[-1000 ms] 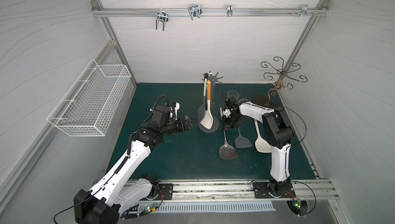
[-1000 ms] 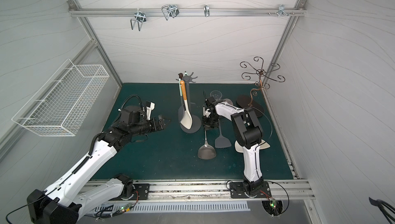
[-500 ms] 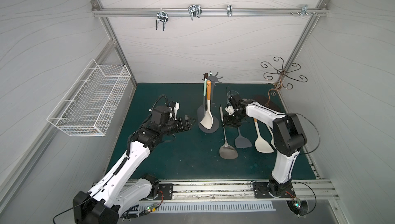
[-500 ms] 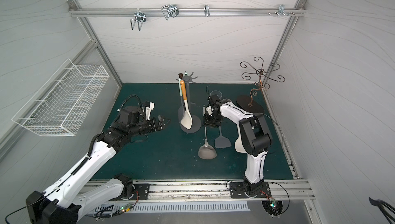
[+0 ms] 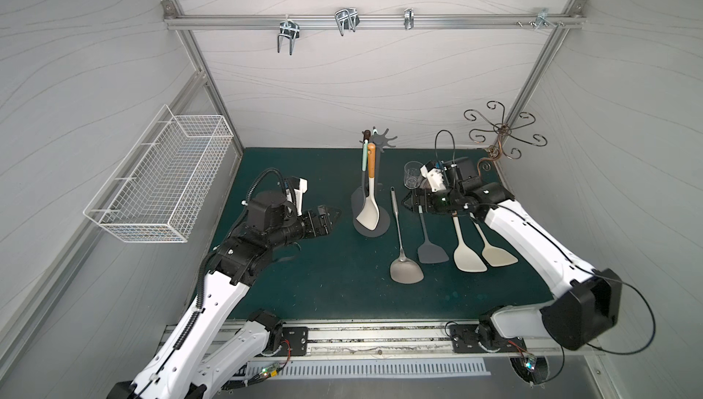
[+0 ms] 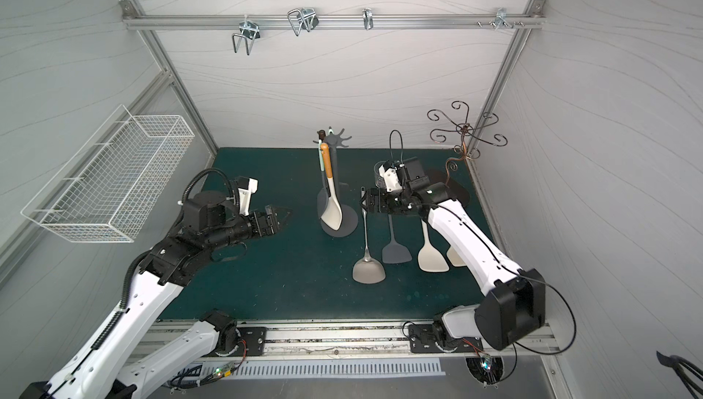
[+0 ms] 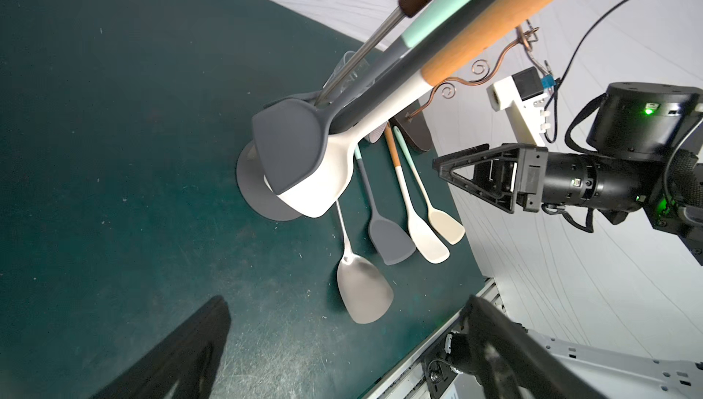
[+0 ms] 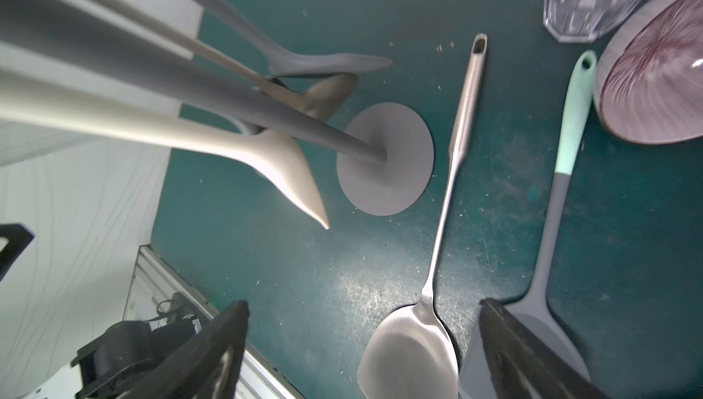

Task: Take the spatula off the kitchen utensil rack
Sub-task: Place the spatula at the center of the board, then take off the spatula from the rack.

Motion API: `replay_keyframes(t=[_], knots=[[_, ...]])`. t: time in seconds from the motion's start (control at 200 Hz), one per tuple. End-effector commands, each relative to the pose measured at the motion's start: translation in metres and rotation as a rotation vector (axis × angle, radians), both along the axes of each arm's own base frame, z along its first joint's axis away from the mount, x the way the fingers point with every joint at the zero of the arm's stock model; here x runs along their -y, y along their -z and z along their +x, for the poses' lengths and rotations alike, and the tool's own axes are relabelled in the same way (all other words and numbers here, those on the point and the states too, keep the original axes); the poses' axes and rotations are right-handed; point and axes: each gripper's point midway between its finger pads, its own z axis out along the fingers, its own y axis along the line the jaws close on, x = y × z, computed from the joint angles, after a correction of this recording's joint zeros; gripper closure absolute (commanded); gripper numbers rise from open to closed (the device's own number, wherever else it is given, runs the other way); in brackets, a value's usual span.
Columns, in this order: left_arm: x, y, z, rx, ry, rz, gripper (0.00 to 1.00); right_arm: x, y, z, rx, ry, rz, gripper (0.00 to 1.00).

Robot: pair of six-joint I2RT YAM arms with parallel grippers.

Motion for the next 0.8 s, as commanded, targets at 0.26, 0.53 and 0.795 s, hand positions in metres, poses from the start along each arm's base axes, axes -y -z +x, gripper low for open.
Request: replay_keyframes(t=[0.26,0.53,0.795], knots=[[-0.032,-0.043,-0.047,0.15,-0.048,0.013,0.0,0.023,-0.062,-0.062,0.193,-0.061,0.098,0.01],[-0.045,-0.047,-0.078,0.179,-0.053,0.005,0.0,0.038,-0.074,-0.089,0.226,-0.04,0.122,0.01],[-0.029,-0.043,-0.062,0.191,-0.021,-0.076,0.0,0.038,-0.069,-0.082,0.198,0.017,0.154,0.01]])
